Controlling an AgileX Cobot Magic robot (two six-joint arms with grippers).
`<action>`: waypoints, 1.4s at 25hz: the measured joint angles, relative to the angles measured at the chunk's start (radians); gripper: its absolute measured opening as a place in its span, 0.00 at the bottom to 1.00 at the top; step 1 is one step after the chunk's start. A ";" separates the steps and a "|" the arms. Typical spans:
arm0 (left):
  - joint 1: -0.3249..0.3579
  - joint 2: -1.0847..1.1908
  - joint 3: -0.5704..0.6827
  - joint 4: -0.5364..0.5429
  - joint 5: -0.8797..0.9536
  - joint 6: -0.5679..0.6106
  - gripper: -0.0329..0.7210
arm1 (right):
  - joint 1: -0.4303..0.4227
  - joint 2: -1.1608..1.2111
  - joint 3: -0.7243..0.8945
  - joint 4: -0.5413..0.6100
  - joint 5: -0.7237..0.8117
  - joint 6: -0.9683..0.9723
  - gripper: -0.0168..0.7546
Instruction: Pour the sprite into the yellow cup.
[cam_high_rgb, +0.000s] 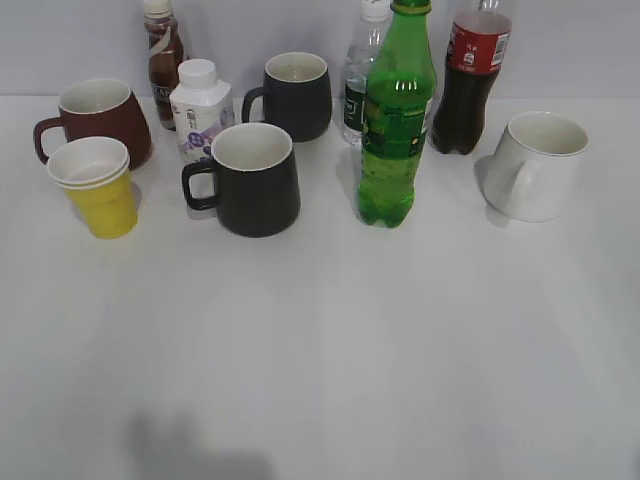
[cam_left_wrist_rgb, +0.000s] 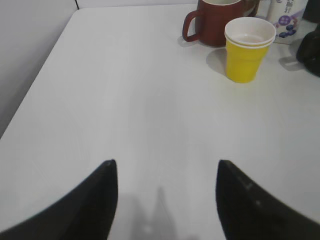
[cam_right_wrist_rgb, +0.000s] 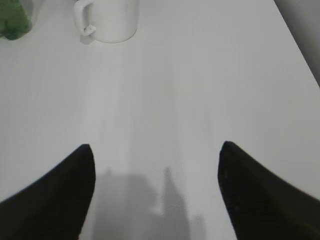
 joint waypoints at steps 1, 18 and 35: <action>-0.002 0.000 0.000 0.000 0.000 0.000 0.67 | 0.000 0.000 0.000 0.000 0.000 0.000 0.77; -0.043 0.300 0.094 -0.046 -0.742 0.000 0.67 | 0.043 0.403 -0.031 0.197 -0.551 -0.059 0.75; -0.044 1.030 0.204 -0.042 -1.470 -0.081 0.70 | 0.255 1.051 -0.032 0.231 -1.143 -0.149 0.60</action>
